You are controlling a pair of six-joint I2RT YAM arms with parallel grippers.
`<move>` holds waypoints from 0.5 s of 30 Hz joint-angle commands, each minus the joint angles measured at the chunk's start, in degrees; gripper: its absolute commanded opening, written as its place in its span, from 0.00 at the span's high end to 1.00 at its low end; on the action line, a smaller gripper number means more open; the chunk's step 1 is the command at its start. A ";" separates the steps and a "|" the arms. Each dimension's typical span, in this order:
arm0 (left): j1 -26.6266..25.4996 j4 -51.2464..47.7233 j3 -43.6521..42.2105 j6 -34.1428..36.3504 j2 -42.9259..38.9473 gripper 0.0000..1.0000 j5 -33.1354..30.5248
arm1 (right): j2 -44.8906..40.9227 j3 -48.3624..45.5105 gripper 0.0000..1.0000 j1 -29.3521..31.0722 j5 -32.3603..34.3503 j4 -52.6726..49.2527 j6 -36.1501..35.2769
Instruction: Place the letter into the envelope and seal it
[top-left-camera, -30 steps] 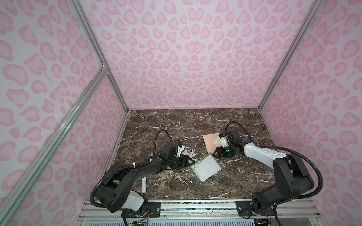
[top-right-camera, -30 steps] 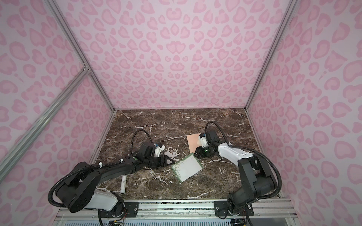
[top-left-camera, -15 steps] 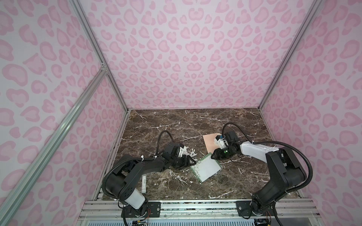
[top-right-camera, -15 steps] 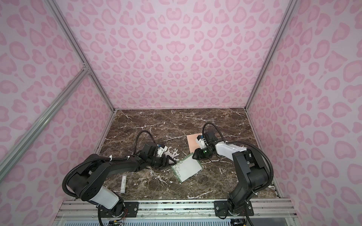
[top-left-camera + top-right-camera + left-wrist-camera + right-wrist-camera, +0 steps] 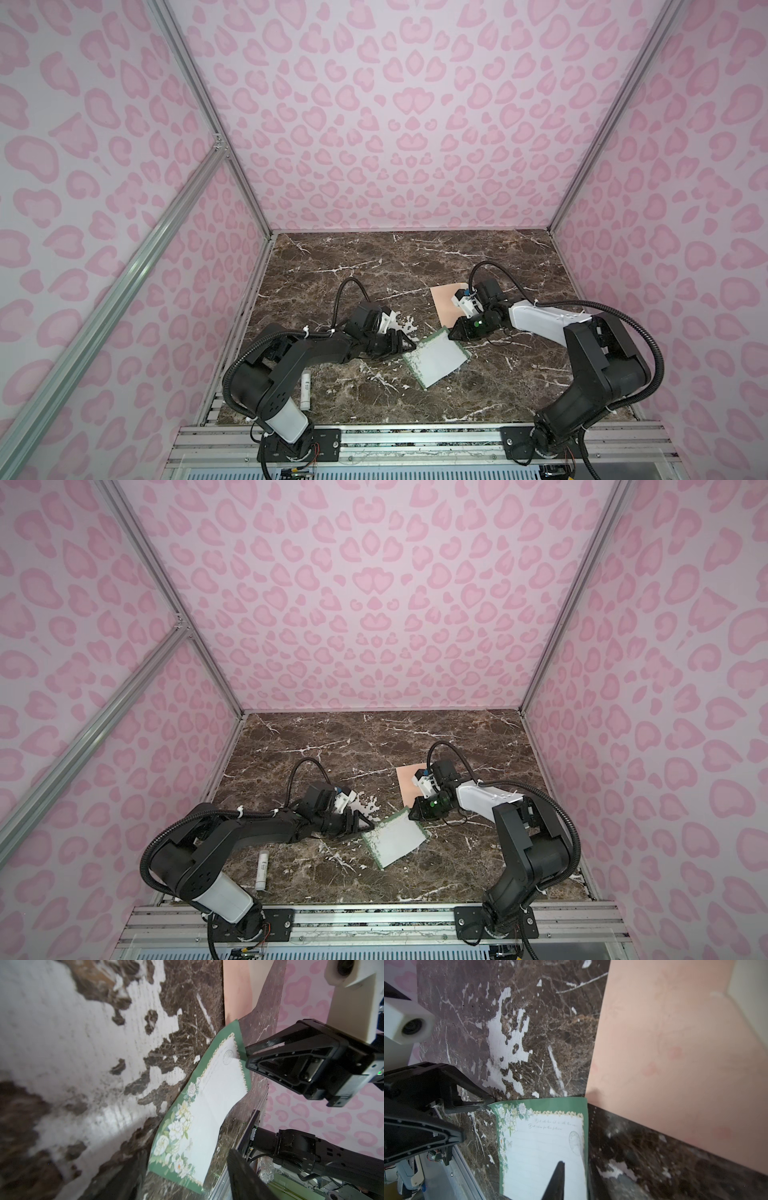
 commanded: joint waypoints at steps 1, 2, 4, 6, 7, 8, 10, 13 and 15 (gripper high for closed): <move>0.06 2.13 0.08 1.00 0.36 0.37 0.74 | -0.28 -0.03 0.82 0.08 -1.13 -0.39 0.54; 0.01 2.28 0.08 1.00 0.35 0.37 0.79 | -0.36 -0.13 0.83 0.24 -1.39 -0.28 0.74; 0.10 2.50 -0.03 1.00 0.42 0.38 0.92 | -0.34 -0.36 0.83 0.23 -1.81 -0.05 1.01; 0.10 2.72 -0.02 1.07 0.64 0.39 1.01 | -0.12 -0.54 0.81 0.26 -1.69 -0.12 1.02; 0.10 2.82 0.06 1.06 0.80 0.40 1.08 | 0.01 -0.55 0.77 0.25 -1.44 -0.13 1.03; 0.10 2.99 0.00 1.03 0.95 0.40 1.14 | 0.40 -0.63 0.74 0.30 -1.06 -0.13 1.02; 0.10 3.19 0.00 1.00 1.16 0.41 1.27 | 1.20 -0.83 0.74 0.28 -0.53 -0.29 0.88; 0.10 3.28 0.08 0.99 1.21 0.43 1.45 | 1.95 -1.05 0.76 0.29 -0.45 -0.24 0.93; 0.10 3.15 0.00 1.10 1.08 0.43 1.53 | 1.89 -1.14 0.79 0.26 -0.16 -0.27 1.07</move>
